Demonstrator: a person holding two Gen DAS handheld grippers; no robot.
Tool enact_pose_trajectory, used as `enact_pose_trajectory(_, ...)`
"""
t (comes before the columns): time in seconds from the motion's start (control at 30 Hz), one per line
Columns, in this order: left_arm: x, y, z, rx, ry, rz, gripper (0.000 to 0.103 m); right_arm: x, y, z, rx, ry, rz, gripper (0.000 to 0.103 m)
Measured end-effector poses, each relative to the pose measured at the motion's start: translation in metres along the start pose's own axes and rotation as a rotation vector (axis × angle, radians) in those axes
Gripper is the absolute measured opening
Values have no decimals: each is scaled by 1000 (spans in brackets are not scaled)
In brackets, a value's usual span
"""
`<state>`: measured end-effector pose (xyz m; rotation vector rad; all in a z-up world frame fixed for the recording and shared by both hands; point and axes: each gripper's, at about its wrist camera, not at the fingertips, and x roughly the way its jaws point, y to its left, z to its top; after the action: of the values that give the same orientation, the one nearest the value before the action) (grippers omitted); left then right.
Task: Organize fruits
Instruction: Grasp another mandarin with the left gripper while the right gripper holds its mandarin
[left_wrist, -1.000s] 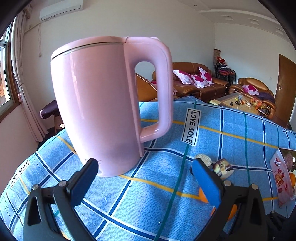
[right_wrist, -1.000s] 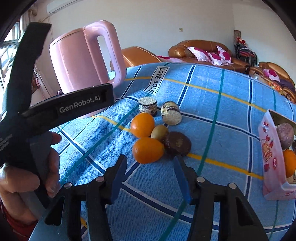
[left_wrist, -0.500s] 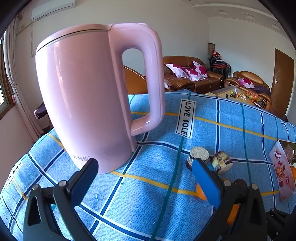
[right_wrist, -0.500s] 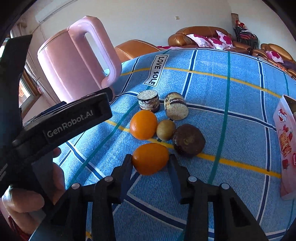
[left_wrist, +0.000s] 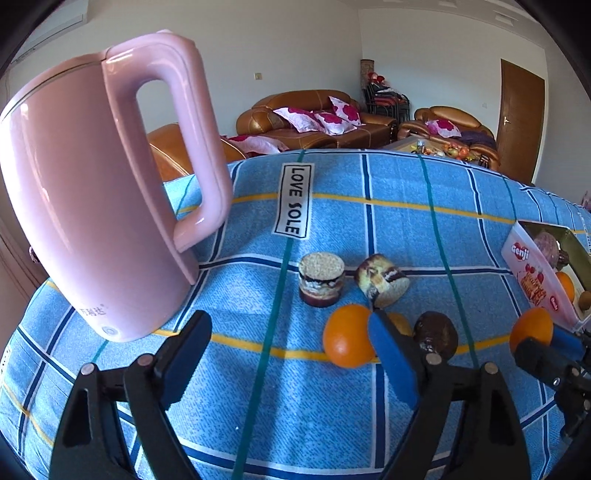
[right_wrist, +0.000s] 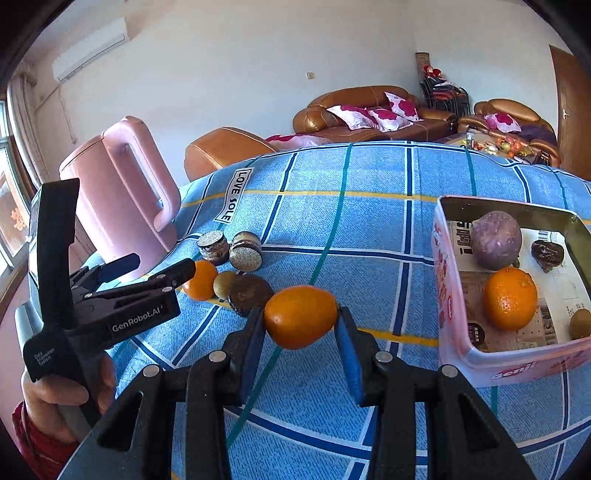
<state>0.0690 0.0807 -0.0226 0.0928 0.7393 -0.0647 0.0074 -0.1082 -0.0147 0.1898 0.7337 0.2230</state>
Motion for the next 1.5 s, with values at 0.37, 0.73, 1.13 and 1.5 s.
enact_pose_trajectory(0.37, 29, 20, 3, -177, 125, -139, 84, -3, 0, 1, 20, -2, 41, 41)
enact_pose_trajectory(0.73, 37, 11, -5, -135, 161, -53, 76, 0, 2, -1, 16, 8, 39, 41)
enact_pose_trajectory(1.13, 29, 8, -11, -111, 143, -69, 38, 1, 4, -4, -6, -1, 7, 41)
enact_pose_trajectory(1.5, -12, -5, -7, -87, -109, -14, 37, -23, 6, -2, -68, -149, -89, 41)
